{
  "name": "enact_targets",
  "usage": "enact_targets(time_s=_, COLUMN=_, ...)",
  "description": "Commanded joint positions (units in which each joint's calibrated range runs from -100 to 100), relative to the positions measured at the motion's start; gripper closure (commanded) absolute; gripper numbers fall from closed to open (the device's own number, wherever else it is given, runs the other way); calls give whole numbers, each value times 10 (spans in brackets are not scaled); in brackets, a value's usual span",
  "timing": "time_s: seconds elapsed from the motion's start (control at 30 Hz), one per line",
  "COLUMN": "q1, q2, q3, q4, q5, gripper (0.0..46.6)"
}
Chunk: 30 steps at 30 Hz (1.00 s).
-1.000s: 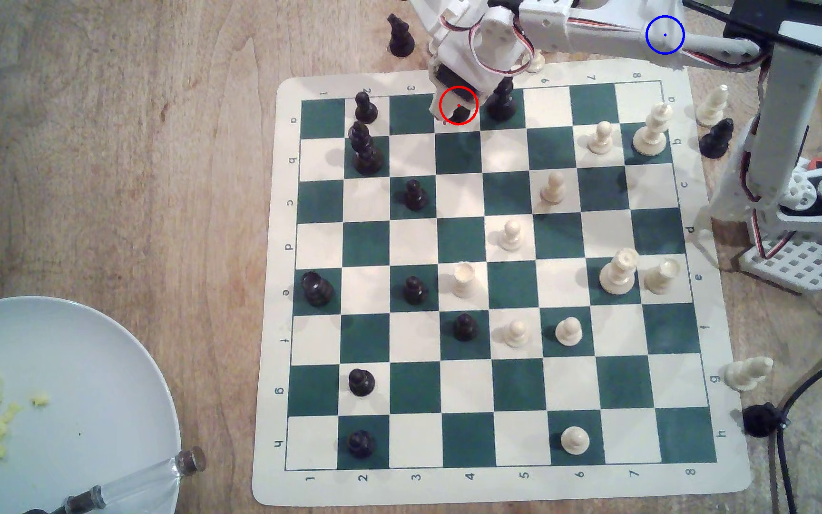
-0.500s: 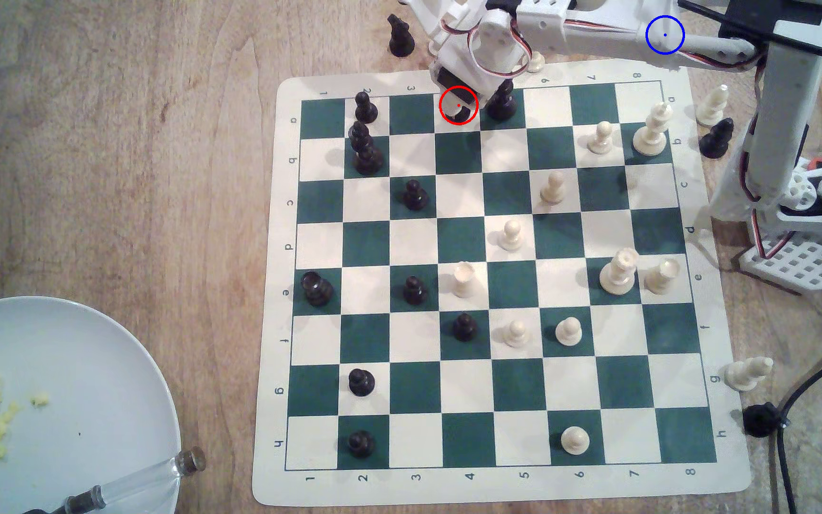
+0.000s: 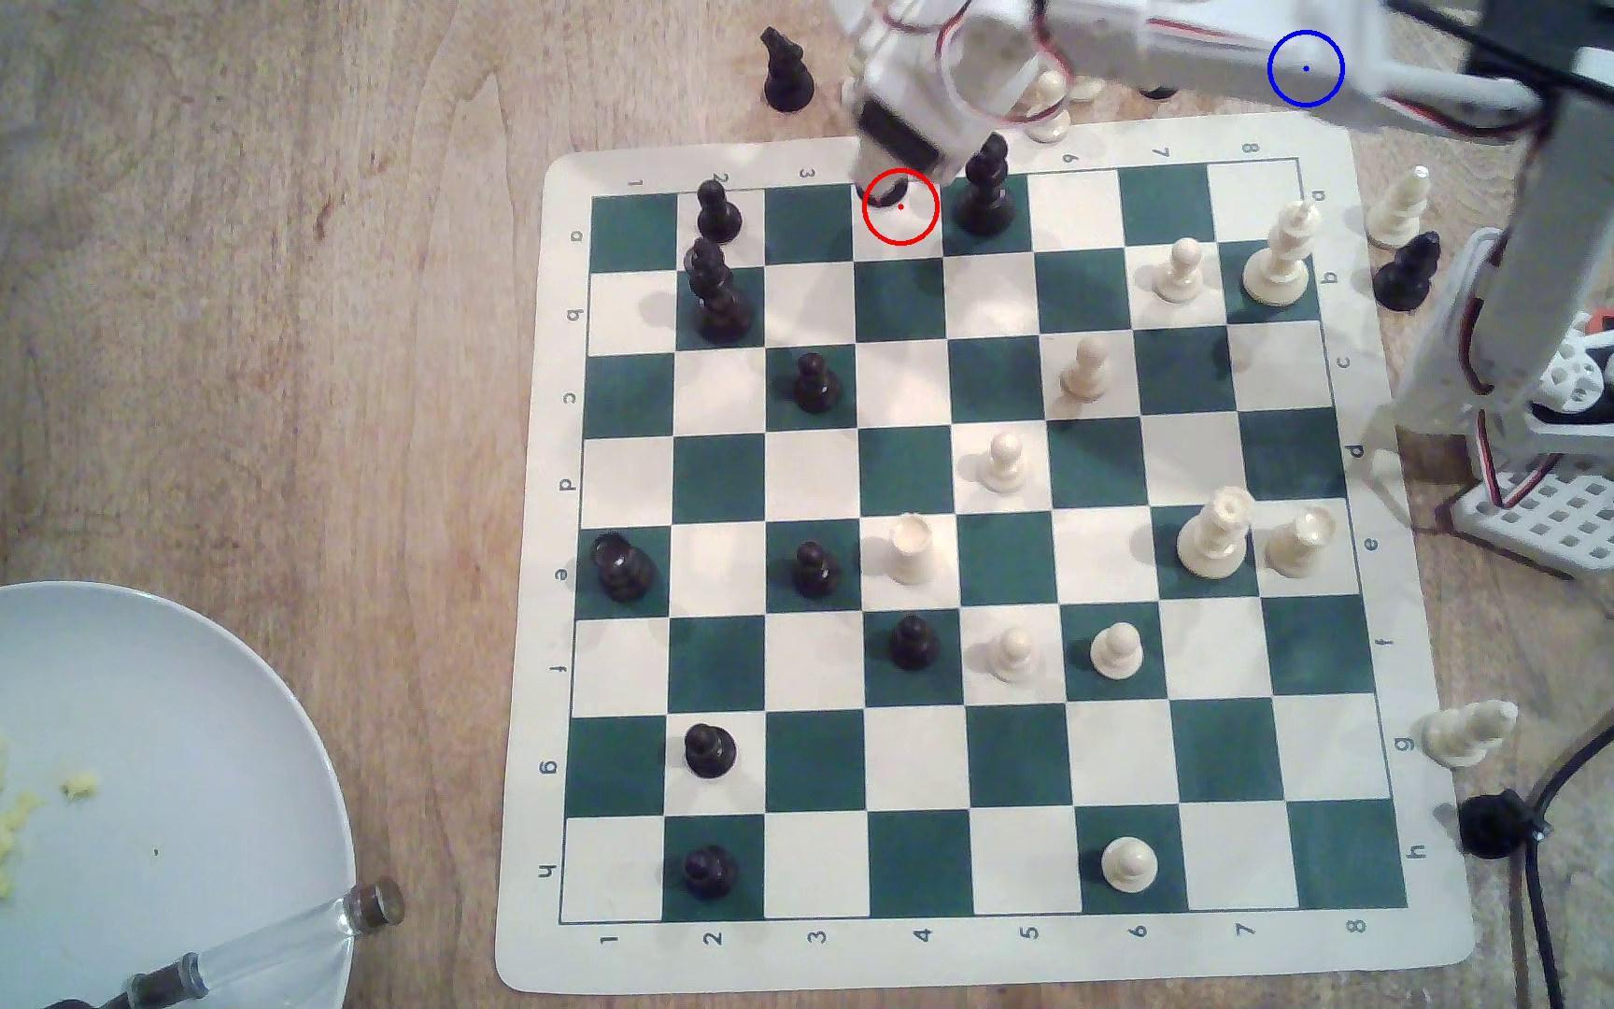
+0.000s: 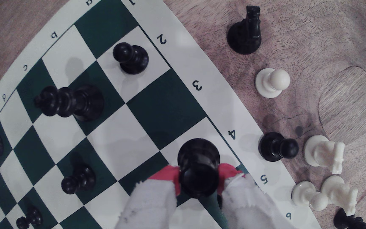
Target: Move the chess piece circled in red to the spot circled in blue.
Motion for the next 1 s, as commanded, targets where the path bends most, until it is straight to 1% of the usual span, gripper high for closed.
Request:
enact_targets(time_s=0.0, q1=-4, q2=-136, q3=-15, q4=49, q5=0, gripper=464)
enact_targets(time_s=0.07, q1=0, q2=-180, q3=-7, q4=80, q5=3, gripper=464)
enact_targets(time_s=0.2, q1=19, q2=-218, q3=-5, q4=111, q5=5, gripper=464)
enact_targets(time_s=0.33, q1=44, q2=-279, q3=24, q4=146, q5=6, gripper=464)
enact_targets(time_s=0.5, q1=88, q2=-354, q3=58, q4=183, q5=5, gripper=464)
enact_targets(time_s=0.6, q1=135, q2=-409, q3=88, q4=200, q5=9, gripper=464)
enact_targets(time_s=0.67, q1=171, q2=-449, q3=111, q4=216, q5=23, gripper=464)
enact_targets(time_s=0.77, q1=208, q2=-465, q3=119, q4=235, q5=24, gripper=464)
enact_targets(time_s=0.8, q1=232, q2=-469, q3=124, q4=249, q5=24, gripper=464)
enact_targets(time_s=0.83, q1=244, q2=-472, q3=135, q4=251, q5=24, gripper=464)
enact_targets(time_s=0.93, q1=272, q2=-483, q3=185, q4=247, q5=25, gripper=464)
enact_targets(time_s=0.97, q1=294, q2=-484, q3=216, q4=242, q5=25, gripper=464)
